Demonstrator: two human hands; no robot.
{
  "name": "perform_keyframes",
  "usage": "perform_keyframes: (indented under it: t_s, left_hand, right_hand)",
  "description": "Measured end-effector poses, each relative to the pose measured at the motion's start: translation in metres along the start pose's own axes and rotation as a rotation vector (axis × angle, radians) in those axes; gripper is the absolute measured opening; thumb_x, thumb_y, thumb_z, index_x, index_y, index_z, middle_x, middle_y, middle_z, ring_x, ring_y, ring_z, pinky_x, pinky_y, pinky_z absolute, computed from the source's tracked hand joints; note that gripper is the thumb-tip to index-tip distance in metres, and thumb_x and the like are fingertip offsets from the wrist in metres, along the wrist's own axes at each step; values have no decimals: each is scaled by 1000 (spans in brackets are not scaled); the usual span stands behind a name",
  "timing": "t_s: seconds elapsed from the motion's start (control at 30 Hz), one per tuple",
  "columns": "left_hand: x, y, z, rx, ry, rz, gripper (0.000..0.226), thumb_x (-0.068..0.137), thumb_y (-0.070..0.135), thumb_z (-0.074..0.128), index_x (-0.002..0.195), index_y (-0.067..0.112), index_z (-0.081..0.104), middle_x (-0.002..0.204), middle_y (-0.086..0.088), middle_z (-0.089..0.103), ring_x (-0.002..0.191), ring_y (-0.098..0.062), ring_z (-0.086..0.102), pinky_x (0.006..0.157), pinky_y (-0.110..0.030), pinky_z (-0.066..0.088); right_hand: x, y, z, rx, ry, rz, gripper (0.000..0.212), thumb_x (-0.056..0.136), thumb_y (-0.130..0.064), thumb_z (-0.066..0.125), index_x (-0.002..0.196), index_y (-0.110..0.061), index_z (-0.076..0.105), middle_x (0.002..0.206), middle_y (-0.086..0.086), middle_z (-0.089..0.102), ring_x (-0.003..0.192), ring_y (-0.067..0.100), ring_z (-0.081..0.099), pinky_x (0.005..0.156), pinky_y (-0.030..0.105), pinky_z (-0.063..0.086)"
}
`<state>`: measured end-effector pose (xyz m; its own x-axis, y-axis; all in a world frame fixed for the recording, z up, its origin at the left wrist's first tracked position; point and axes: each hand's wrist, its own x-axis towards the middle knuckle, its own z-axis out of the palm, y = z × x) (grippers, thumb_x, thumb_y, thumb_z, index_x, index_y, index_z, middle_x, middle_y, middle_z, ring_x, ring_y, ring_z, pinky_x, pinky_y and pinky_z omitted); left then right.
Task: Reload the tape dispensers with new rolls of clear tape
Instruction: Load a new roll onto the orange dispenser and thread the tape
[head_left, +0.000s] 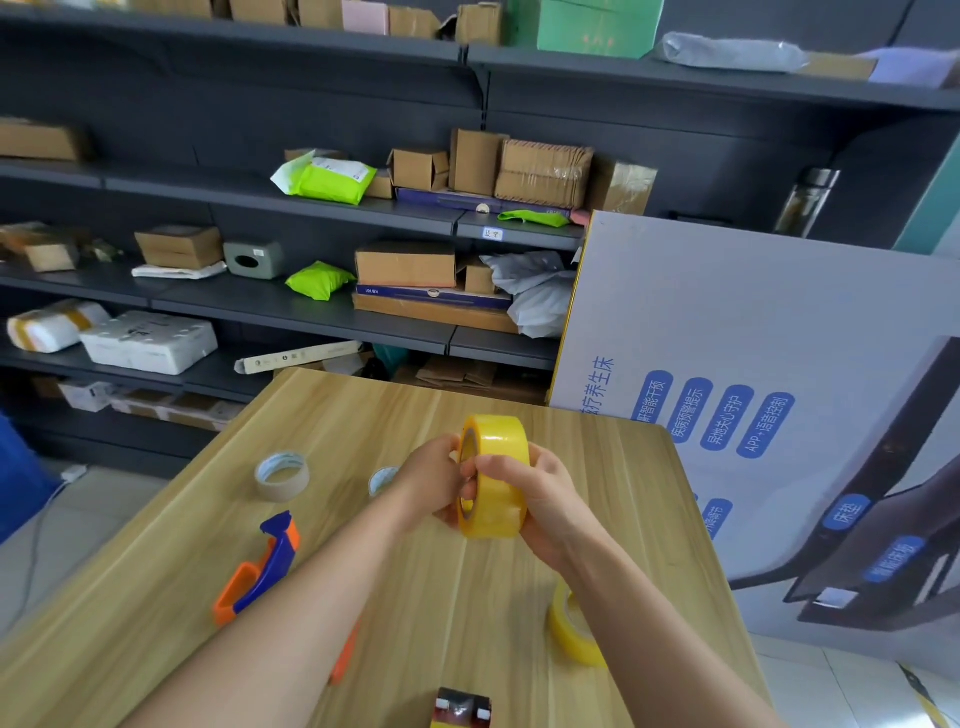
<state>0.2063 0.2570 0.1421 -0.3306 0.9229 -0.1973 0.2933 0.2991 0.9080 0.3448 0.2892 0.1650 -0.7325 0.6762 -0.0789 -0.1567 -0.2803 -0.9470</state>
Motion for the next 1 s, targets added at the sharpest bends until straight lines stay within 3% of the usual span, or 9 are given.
perform_keyframes:
  t_s: [0.1,0.17,0.23,0.37,0.53,0.7,0.87,1.0]
  left_hand:
    - [0,1,-8,-74,25,83,24,81,8,46,93,25,58,70,-4,57,58,-21,50,61,-38,43]
    - [-4,8,-15,-85,168,251,32,85,5,49,101,27,65,89,-1,67,77,-15,60,76,-33,49]
    - [-10,17,-24,-97,255,361,37,87,-4,45,98,17,73,97,1,71,92,-9,63,85,-25,50]
    - [-19,16,-40,-88,142,416,27,85,0,57,98,16,75,100,4,73,97,-7,67,81,-16,52]
    - [-24,8,-53,53,267,485,13,89,14,65,94,19,76,95,10,74,93,-1,68,84,-20,54]
    - [-31,11,-56,319,332,542,15,94,19,57,87,16,70,81,5,71,79,-12,64,73,-37,54]
    - [-29,16,-57,211,506,372,21,98,18,46,82,13,60,72,6,69,75,-14,64,72,-38,54]
    - [-29,17,-60,21,604,198,23,99,16,42,83,13,58,70,2,69,68,-19,65,77,-42,57]
  right_hand:
    - [4,1,5,-94,28,-26,24,75,-15,69,93,-1,64,75,13,66,60,22,64,63,35,53]
    - [5,2,7,-131,49,-13,24,76,-17,68,94,-3,63,75,11,66,60,20,63,63,35,50]
    - [5,4,10,-145,76,14,27,76,-18,69,96,-2,61,74,10,66,60,20,63,62,35,50]
    - [5,6,16,-146,75,28,26,74,-18,68,94,-2,61,73,11,65,60,21,62,64,38,48]
    - [6,7,25,-159,43,55,24,68,-18,68,85,-2,61,66,12,62,55,20,59,59,32,50]
    - [7,12,31,-166,-6,62,24,69,-17,66,85,0,60,65,10,62,55,21,58,59,32,50]
    - [7,18,34,-292,-94,23,30,67,-11,70,95,-7,60,77,9,65,63,23,62,67,36,49]
    - [6,27,32,-401,-186,-10,52,68,-11,75,117,-12,58,87,2,66,77,16,63,67,26,51]
